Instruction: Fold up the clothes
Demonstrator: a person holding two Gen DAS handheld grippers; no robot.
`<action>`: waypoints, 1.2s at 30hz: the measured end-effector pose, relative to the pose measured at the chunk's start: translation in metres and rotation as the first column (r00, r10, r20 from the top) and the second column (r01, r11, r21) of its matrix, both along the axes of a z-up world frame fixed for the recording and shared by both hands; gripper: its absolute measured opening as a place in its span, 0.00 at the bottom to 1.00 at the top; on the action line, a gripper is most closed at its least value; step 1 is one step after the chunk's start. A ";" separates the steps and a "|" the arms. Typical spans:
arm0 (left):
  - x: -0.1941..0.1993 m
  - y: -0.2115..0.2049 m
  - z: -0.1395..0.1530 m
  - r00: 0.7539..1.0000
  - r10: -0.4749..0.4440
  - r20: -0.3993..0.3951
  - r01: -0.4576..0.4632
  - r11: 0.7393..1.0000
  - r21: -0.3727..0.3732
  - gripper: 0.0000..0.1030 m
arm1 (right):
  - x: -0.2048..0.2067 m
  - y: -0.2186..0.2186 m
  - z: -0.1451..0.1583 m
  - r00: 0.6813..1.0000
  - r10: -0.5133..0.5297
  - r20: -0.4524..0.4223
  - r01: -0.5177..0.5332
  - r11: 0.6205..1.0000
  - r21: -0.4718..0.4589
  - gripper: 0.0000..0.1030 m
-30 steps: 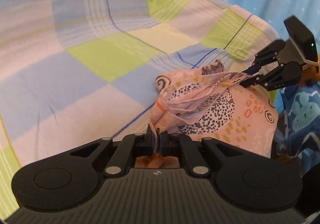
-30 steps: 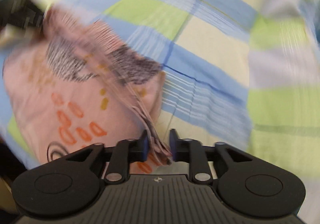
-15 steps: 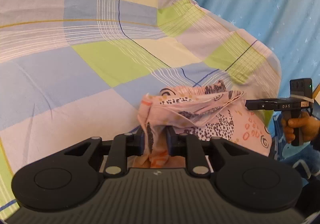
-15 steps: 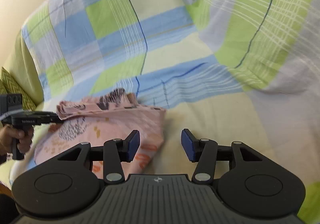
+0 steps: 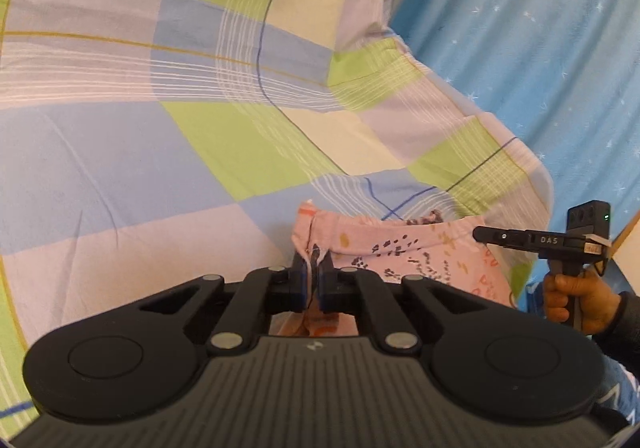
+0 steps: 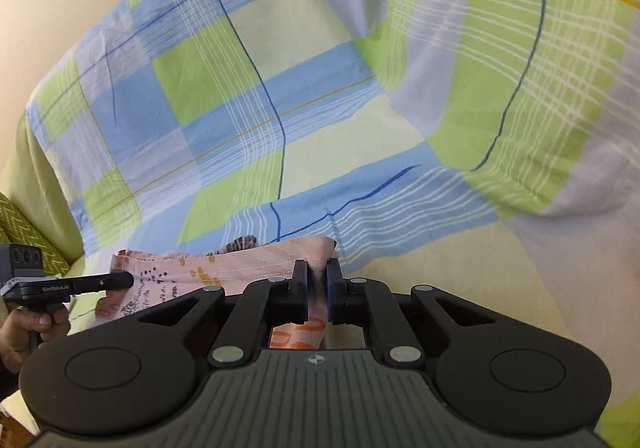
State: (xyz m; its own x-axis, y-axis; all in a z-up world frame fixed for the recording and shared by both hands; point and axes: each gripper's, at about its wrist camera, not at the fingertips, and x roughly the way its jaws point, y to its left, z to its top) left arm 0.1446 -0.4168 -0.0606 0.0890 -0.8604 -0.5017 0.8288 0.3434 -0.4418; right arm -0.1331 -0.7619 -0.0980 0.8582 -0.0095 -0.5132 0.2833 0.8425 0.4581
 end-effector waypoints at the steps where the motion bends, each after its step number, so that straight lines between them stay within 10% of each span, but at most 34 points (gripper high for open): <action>1: 0.001 0.001 0.001 1.000 0.009 0.001 -0.009 1.000 -0.020 0.02 | -0.001 0.000 0.002 1.000 -0.014 0.026 0.014 1.000 0.006 0.07; 5: 0.001 0.013 0.007 0.999 0.012 0.030 -0.009 0.995 -0.096 0.02 | -0.001 0.002 0.004 0.997 -0.044 0.063 0.045 0.999 -0.011 0.07; 10: 0.013 0.002 -0.015 1.000 0.025 0.010 -0.026 0.998 0.049 0.03 | 0.007 -0.008 -0.016 0.992 -0.116 -0.055 0.115 0.993 -0.017 0.00; 15: 0.025 0.011 -0.014 0.992 0.120 0.024 -0.121 0.992 0.032 0.17 | -0.008 -0.004 -0.009 0.981 -0.177 -0.078 0.169 0.981 -0.096 0.04; 22: -0.005 0.030 0.018 0.970 0.094 0.223 -0.112 0.991 0.071 0.16 | -0.030 0.062 0.027 0.996 -0.081 -0.044 0.070 0.976 -0.205 0.17; 33: -0.158 0.024 0.002 0.751 -0.354 0.557 0.199 0.926 0.321 0.20 | -0.020 0.165 0.000 0.979 0.130 -0.155 -0.172 0.939 -0.297 0.16; 36: -0.143 0.037 -0.005 0.785 -0.308 0.537 0.156 0.938 0.310 0.22 | -0.030 0.147 -0.004 0.982 0.078 -0.170 -0.127 0.945 -0.301 0.03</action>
State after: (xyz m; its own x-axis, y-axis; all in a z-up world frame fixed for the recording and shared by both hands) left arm 0.0017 -0.3798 -0.0656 0.2360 -0.7540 -0.6130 0.9692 0.1370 0.2046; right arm -0.1634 -0.6153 -0.1019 0.7741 -0.1044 -0.6244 0.2337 0.9638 0.1285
